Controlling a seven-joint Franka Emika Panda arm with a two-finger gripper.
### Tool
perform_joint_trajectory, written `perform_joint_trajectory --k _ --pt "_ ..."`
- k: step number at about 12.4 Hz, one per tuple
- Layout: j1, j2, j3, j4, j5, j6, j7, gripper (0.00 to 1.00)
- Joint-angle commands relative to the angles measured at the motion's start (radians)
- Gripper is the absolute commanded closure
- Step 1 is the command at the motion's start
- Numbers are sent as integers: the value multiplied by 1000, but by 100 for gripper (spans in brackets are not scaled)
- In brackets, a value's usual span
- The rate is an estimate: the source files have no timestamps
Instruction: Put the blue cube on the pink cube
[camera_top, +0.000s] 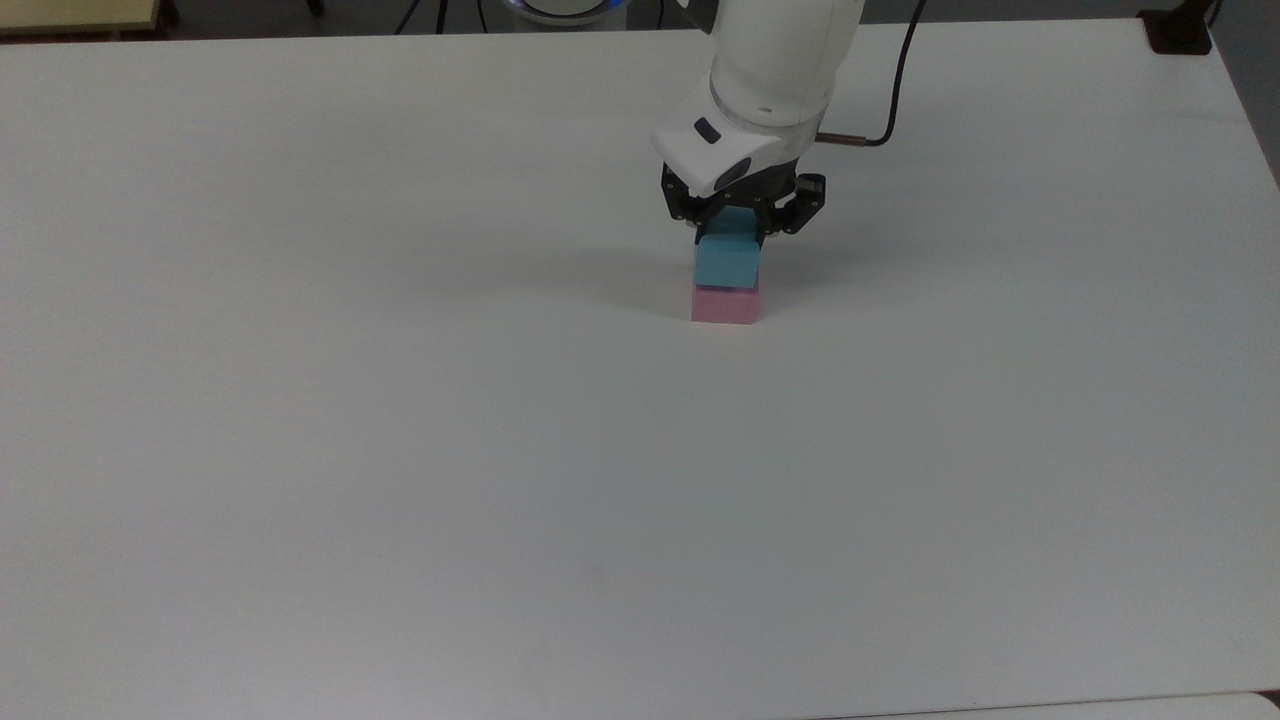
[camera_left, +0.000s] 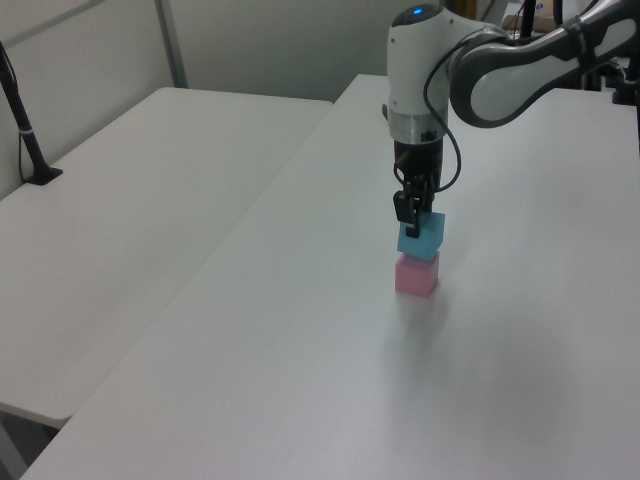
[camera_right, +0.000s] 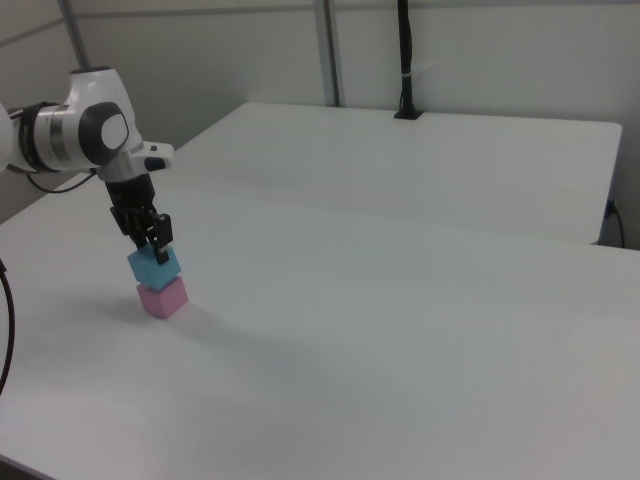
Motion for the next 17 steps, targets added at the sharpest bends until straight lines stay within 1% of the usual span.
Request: perform_joint_trajectory --k 1,2,4,6,8,10,13,14,15,16,17 --pt "28 54 -8 34 -66 12 69 41" --pt "33 55 -8 36 -91 12 72 0" --pt "37 55 -8 36 -115 12 69 0" --pt "28 43 -8 41 -103 11 72 0" --pt "-4 10 -6 63 -85 -3 72 0" --pt "-56 -67 -8 85 -4 -29 69 0" --pt "-131 -180 -11 96 27 -151 62 0" --pt "-163 -220 -22 97 44 -216 45 0" --pt "-202 -248 -34 100 83 -259 -33 0" --pt "-217 -271 -52 100 101 -285 -97 0" --pt "-213 -299 -93 99 102 -311 -169 0"
